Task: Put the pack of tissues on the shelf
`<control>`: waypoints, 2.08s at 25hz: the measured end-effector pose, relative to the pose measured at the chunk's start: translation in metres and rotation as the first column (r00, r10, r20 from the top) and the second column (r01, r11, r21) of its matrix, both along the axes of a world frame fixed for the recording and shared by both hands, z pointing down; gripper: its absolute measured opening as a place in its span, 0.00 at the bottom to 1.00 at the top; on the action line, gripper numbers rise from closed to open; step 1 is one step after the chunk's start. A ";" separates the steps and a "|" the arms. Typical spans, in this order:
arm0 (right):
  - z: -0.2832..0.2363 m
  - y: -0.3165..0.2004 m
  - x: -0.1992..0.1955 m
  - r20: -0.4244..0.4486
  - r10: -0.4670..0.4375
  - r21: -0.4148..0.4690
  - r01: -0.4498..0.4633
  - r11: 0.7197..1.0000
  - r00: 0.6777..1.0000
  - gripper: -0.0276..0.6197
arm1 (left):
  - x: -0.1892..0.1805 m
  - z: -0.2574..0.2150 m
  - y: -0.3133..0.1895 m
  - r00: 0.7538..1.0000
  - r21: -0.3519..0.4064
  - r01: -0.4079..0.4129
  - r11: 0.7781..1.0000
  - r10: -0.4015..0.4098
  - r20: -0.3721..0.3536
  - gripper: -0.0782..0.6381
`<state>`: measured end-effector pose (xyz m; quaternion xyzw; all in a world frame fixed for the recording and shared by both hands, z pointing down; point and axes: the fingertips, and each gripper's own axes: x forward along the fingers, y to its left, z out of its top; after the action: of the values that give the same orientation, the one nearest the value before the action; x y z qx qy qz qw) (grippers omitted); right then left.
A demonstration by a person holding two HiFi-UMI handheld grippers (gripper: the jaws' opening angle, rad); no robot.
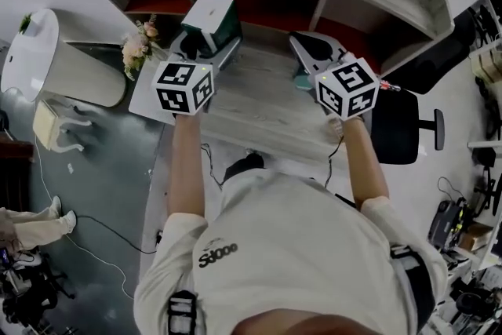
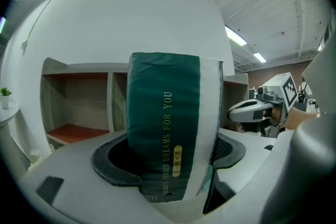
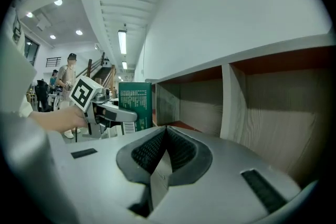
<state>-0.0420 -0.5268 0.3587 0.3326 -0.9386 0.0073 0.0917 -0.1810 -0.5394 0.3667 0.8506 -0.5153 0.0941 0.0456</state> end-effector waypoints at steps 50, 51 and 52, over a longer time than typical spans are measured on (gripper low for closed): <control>0.018 -0.031 0.032 -0.009 0.135 -0.061 -0.136 0.989 0.991 0.05 | 0.010 0.016 -0.162 0.995 0.005 0.095 0.995 -0.095 -0.001 0.66; 0.017 -0.027 0.034 -0.006 0.127 -0.061 -0.127 0.990 0.992 0.05 | 0.008 0.014 -0.159 0.995 0.010 0.104 0.994 -0.104 0.001 0.67; 0.016 -0.022 0.037 -0.005 0.122 -0.061 -0.122 0.991 0.993 0.05 | 0.007 0.013 -0.156 0.994 0.011 0.109 0.994 -0.109 0.006 0.68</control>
<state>-0.0051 -0.5491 0.3749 0.3864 -0.9158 0.0416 0.1017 -0.1736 -0.6956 0.3792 0.8211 -0.5617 0.0913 0.0444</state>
